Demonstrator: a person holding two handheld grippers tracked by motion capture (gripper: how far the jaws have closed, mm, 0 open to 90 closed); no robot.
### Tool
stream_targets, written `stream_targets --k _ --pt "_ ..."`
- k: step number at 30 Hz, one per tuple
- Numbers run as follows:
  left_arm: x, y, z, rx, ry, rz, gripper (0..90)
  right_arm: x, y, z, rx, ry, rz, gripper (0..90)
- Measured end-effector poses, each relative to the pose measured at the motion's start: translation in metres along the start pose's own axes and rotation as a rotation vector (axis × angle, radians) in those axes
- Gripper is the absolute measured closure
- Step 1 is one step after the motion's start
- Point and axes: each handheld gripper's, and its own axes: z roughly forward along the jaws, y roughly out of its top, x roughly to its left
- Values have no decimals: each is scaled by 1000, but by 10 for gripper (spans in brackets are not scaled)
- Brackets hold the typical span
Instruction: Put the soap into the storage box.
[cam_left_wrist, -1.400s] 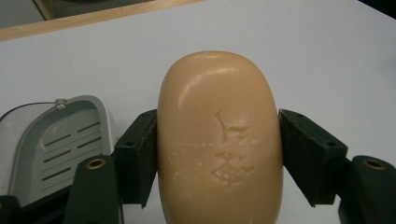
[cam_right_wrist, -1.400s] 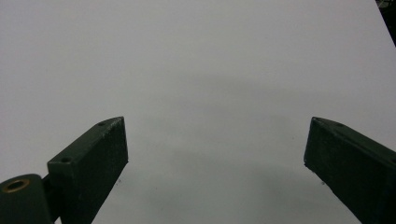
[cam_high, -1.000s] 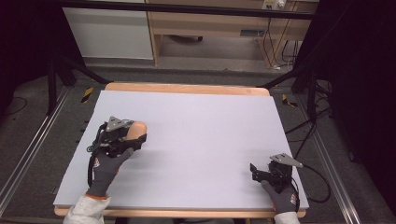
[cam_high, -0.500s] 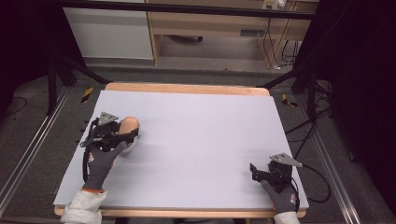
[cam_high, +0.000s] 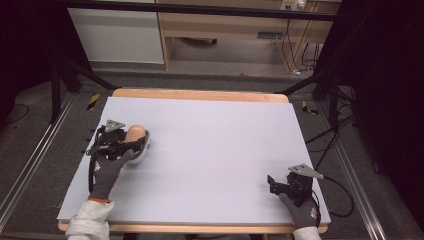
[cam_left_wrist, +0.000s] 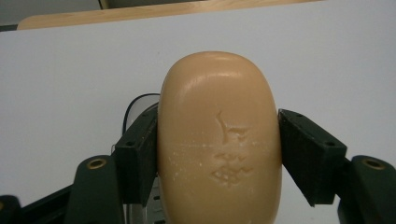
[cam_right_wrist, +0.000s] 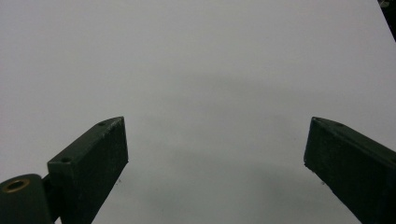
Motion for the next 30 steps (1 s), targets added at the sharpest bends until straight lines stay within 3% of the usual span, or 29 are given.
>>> stream_targets --k 30 --pt "10 -14 17 75 32 6 322 1 0 0 1 3 -2 65"
